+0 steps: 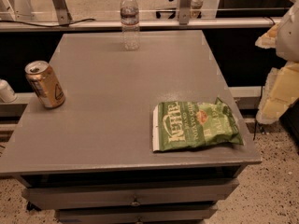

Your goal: Pick green jalapeno chip bag

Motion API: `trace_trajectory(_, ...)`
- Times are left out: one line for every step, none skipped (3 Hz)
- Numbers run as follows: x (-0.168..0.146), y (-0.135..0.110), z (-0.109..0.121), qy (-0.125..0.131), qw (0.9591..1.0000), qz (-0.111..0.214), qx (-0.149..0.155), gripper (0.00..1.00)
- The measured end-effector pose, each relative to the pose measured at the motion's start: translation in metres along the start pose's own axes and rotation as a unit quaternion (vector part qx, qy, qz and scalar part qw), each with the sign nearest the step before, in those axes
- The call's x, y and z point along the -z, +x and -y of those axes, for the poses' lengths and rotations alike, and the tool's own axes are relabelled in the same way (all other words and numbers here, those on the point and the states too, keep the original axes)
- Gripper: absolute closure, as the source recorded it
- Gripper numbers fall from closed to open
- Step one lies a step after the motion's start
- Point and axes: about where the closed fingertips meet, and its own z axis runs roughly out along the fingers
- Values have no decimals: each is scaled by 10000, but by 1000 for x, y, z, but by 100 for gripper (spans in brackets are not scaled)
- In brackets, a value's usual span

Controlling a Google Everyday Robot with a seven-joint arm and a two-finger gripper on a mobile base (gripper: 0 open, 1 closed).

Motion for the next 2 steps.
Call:
trace_trajectory(2, -1, 5, 65, 10000, 18, 20, 0)
trace_trajectory(-26, -10, 10, -108, 9994, 271, -162, 0)
